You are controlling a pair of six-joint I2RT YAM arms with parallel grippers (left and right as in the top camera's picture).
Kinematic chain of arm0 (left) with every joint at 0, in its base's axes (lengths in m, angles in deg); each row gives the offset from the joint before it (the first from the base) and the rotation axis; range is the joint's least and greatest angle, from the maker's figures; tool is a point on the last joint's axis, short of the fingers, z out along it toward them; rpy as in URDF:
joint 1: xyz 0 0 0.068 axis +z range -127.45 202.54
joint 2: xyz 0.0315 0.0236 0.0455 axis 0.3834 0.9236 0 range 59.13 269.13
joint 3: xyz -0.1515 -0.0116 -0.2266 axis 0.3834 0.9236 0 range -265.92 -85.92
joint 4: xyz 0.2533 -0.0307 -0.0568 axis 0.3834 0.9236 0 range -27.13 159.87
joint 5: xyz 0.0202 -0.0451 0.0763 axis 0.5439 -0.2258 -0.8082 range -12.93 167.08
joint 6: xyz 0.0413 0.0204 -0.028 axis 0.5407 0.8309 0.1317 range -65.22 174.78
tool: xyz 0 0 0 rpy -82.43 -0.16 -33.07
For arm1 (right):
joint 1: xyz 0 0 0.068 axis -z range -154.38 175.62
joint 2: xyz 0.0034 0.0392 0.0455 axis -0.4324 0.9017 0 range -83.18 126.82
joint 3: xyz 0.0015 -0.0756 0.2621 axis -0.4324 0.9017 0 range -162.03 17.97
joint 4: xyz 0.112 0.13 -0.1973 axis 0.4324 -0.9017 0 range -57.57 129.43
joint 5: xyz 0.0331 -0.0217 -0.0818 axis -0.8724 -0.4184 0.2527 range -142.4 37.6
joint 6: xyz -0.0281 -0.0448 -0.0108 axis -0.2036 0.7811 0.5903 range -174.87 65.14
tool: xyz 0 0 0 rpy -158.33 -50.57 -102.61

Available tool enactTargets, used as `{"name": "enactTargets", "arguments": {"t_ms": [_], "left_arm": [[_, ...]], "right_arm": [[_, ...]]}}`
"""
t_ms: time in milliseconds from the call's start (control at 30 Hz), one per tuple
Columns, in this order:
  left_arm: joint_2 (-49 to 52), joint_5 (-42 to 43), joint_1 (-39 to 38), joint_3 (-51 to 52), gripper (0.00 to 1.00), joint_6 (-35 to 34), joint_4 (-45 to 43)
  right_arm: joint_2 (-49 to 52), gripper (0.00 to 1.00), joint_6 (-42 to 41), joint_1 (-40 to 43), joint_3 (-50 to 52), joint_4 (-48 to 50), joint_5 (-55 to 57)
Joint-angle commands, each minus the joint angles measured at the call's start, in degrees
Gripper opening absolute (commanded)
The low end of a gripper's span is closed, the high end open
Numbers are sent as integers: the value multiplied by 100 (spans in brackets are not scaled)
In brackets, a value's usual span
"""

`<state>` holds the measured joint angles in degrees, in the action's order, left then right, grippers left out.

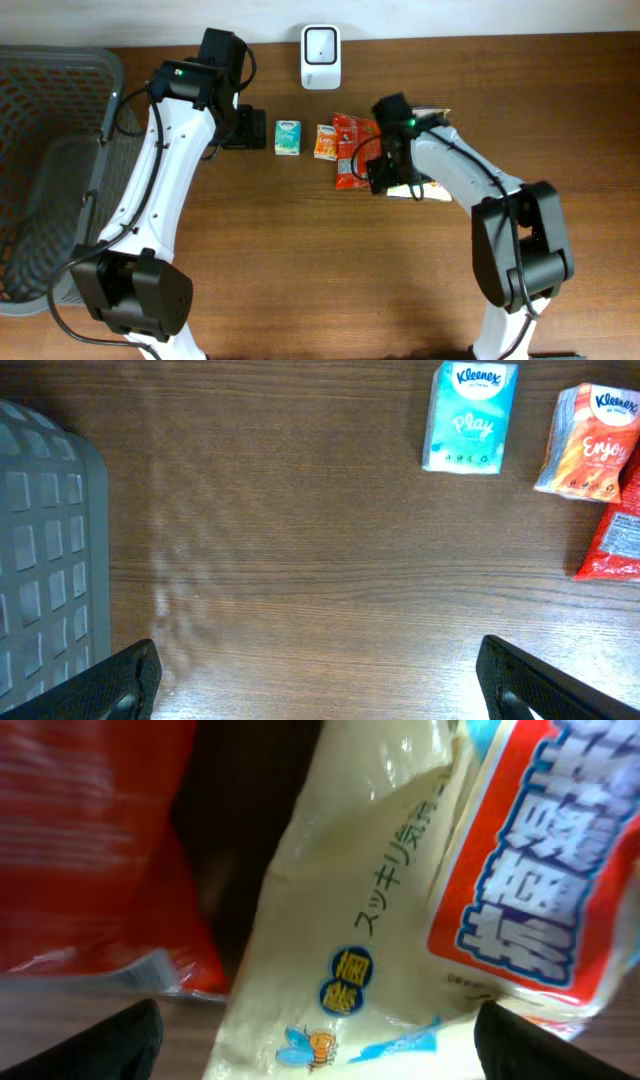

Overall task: Scan the item barcode
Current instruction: 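Lift the wet-wipes pack with the right gripper and move it rightward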

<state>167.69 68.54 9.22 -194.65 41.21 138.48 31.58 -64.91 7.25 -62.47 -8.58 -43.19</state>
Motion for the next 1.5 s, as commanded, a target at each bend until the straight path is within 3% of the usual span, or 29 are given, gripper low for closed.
{"name": "enactTargets", "arguments": {"t_ms": [0,67,133,200,233,333,433,533,667,933,1067,1267,1333,1467], "left_arm": [[9,15,37,11,99,-74,-13],[9,15,35,11,99,-74,-13],[9,15,37,11,99,-74,-13],[9,15,35,11,99,-74,-11],[9,15,35,11,99,-74,-13],[9,15,35,11,99,-74,-13],[9,15,35,11,99,-74,-13],[9,15,35,11,99,-74,-13],[9,15,35,11,99,-74,-13],[9,15,35,11,99,-74,-11],[9,15,37,11,99,-74,-13],[9,15,35,11,99,-74,-13],[9,15,35,11,99,-74,-13],[9,15,35,11,99,-74,-13]], "right_arm": [[-4,99,-175,0,442,474,564],[-4,99,-310,0,706,857,1108],[-2,88,-310,0,905,1143,1143],[-2,64,-313,0,944,1169,1139],[-2,57,-313,0,944,1165,1139],[-7,4,-409,0,916,1115,994],[-63,4,-439,2,407,688,310],[-127,4,-372,136,-793,-278,-446],[-127,4,186,861,-2111,-1305,-2769],[212,4,428,2717,-1572,-1342,-7429],[367,4,422,2870,-960,-890,-8596],[372,4,13,3414,-450,-562,-7416],[372,17,15,3698,-450,-848,-6865],[369,22,9,3886,-452,-1034,-5431]]}}
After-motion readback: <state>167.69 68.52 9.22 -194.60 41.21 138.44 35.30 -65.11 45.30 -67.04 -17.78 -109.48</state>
